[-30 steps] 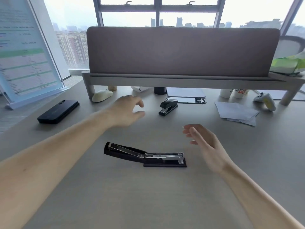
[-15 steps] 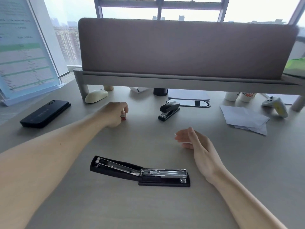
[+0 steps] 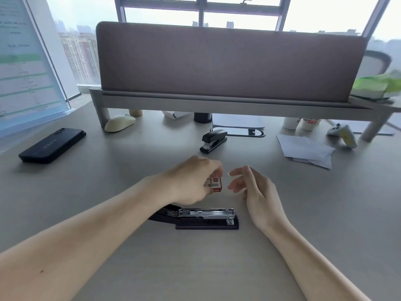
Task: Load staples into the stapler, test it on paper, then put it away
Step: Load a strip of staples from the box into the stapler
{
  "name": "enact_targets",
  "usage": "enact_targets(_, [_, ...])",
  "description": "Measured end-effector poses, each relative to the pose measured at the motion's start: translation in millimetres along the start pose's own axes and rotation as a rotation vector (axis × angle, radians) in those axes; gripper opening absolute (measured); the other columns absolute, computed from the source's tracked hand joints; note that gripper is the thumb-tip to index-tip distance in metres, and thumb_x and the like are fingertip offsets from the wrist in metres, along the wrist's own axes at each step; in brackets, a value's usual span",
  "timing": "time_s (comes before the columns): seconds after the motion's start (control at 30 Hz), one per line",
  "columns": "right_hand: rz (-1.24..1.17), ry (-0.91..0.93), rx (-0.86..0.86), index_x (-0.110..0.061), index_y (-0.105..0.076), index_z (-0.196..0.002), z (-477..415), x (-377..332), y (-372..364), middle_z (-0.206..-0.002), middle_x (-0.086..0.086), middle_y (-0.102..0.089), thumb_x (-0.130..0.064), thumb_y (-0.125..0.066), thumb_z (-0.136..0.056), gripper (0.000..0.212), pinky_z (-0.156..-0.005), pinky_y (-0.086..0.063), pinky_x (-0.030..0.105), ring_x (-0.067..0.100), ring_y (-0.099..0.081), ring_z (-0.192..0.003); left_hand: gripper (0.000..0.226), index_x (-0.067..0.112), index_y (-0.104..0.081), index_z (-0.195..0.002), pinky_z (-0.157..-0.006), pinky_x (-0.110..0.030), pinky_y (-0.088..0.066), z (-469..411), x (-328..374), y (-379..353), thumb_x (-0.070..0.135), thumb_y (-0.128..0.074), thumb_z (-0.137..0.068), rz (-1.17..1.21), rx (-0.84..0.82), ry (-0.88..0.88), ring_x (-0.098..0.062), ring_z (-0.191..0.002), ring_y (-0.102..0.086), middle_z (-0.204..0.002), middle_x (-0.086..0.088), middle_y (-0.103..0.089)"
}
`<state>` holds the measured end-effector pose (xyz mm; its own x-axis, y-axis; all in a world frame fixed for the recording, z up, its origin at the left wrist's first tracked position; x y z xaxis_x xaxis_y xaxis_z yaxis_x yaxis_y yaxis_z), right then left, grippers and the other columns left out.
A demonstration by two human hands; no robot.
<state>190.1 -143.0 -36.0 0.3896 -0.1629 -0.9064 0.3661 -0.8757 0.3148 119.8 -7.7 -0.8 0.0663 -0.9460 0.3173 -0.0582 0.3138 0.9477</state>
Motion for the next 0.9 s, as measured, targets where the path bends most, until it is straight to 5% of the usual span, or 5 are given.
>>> enact_targets(0.17, [0.078,-0.014,-0.039,-0.024,-0.074,-0.097,3,-3,-1,-0.076,-0.001,-0.081,-0.032,-0.038,-0.116,0.042,-0.076,-0.050,0.031,0.005,-0.062,-0.066,0.043,0.029,-0.062,-0.129,-0.096,-0.032,-0.052,6,-1,-10,0.032,-0.079,-0.090,0.053,-0.018,0.025,-0.013,-0.109,-0.065,-0.124,0.010,-0.068])
enact_targets(0.37, [0.121,-0.022,-0.046,-0.025,-0.074,-0.095,-1,-1,-3,-0.076,-0.007,-0.081,-0.031,-0.038,-0.114,0.040,-0.084,-0.050,0.039,0.004,-0.058,-0.066,0.048,0.033,-0.064,-0.120,-0.069,-0.005,-0.039,18,-25,9,0.027,-0.088,-0.079,0.121,0.049,0.107,0.000,-0.096,-0.065,-0.110,0.018,-0.068])
enact_targets(0.5, [0.113,-0.012,-0.078,-0.026,-0.073,-0.096,-1,-2,-7,-0.077,-0.007,-0.082,-0.029,-0.043,-0.111,0.034,-0.077,-0.047,0.033,0.000,-0.060,-0.066,0.038,0.032,-0.068,-0.111,-0.073,-0.015,-0.053,19,-24,-1,0.020,-0.086,-0.080,0.135,0.042,0.126,0.003,-0.080,-0.067,-0.102,0.013,-0.073])
enact_targets(0.73, [0.155,0.011,-0.155,-0.032,-0.075,-0.100,-1,0,-10,-0.073,-0.010,-0.079,-0.024,-0.072,-0.096,0.009,-0.060,-0.040,0.013,0.001,-0.052,-0.054,0.038,0.035,-0.069,-0.108,-0.087,-0.030,-0.058,18,-22,-3,0.024,-0.088,-0.077,0.169,0.088,0.114,-0.006,-0.093,-0.070,-0.103,0.015,-0.074])
enact_targets(0.9, [0.324,0.061,-0.258,-0.045,-0.076,-0.107,0,-4,-13,-0.083,-0.024,-0.067,-0.037,-0.090,-0.081,0.031,-0.065,-0.040,0.009,-0.006,-0.057,-0.069,0.044,0.036,-0.068,-0.111,-0.085,-0.023,-0.059,21,-24,-1,0.022,-0.090,-0.075,0.199,0.059,0.119,0.003,-0.089,-0.069,-0.102,0.018,-0.072])
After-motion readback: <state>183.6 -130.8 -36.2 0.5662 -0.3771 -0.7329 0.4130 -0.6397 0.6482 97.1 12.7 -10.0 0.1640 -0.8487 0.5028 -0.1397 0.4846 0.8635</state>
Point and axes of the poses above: each hand's wrist, its own z-axis away from the middle knuckle, its own y-axis out of the back of the hand, x = y × z, the point moved 10 cm from there along -z, towards the middle knuckle
